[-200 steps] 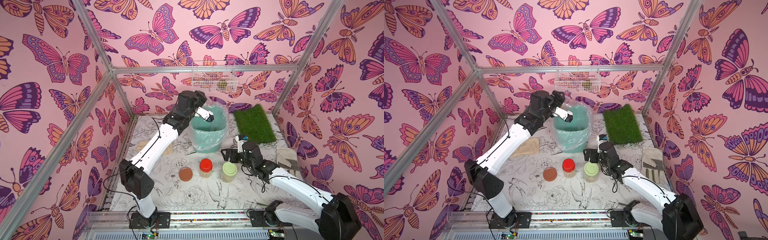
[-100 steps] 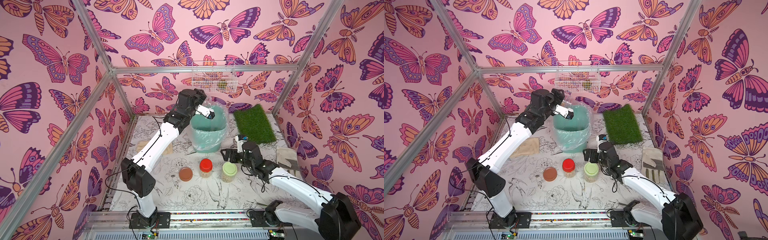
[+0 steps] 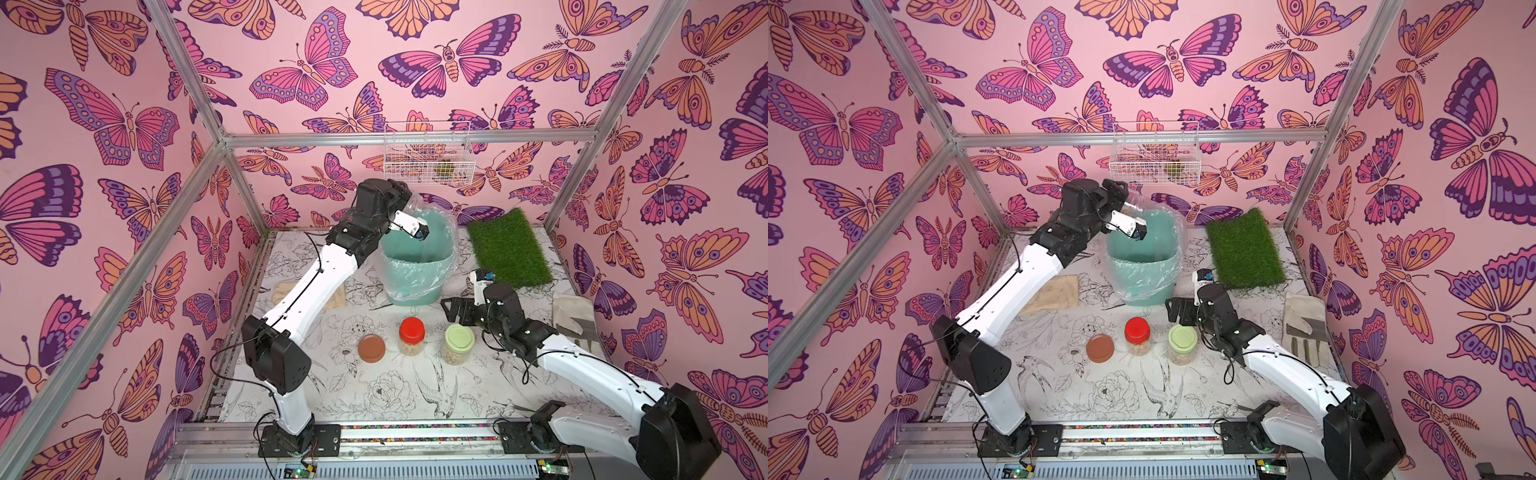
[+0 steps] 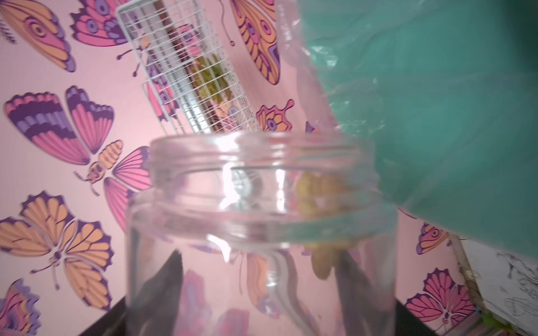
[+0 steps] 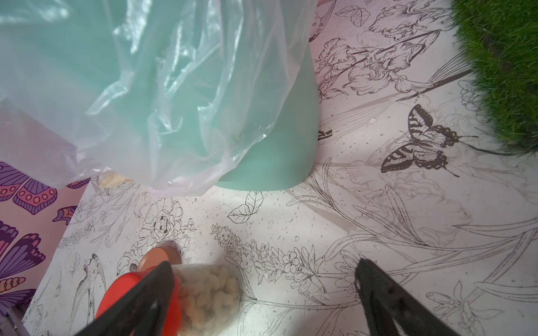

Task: Empty moldy peanuts from jars
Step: Pour the moldy peanuts from the jar into the trash bin.

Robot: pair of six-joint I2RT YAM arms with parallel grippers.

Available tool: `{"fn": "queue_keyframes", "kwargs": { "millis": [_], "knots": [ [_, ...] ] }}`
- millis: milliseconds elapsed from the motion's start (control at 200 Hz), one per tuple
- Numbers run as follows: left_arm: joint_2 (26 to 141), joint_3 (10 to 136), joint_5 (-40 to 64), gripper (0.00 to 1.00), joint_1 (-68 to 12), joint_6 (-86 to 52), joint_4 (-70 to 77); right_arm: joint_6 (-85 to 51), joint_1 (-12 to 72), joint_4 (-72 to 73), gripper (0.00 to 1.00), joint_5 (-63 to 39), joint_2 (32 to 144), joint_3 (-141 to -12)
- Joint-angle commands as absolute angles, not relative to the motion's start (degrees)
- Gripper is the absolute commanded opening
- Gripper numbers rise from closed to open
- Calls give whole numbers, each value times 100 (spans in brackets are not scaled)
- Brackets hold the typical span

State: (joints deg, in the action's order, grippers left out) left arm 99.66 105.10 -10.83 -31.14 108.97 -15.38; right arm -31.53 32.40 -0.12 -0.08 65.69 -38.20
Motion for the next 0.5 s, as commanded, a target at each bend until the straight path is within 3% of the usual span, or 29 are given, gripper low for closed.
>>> {"fn": "queue_keyframes", "kwargs": {
  "millis": [0,175,496],
  "knots": [
    [9980,9856,-1297,0,-3083,11074,-1754,-3159,3278,14,99,-59,6594,-3925],
    [10011,10251,-1200,0,-3111,10817,-1778,-3093,3272,-115,99,130,6503,-3930],
    [9872,10778,-671,0,-3038,8507,-1837,-3114,3278,-39,99,6,6530,-3947]
  ]
}}
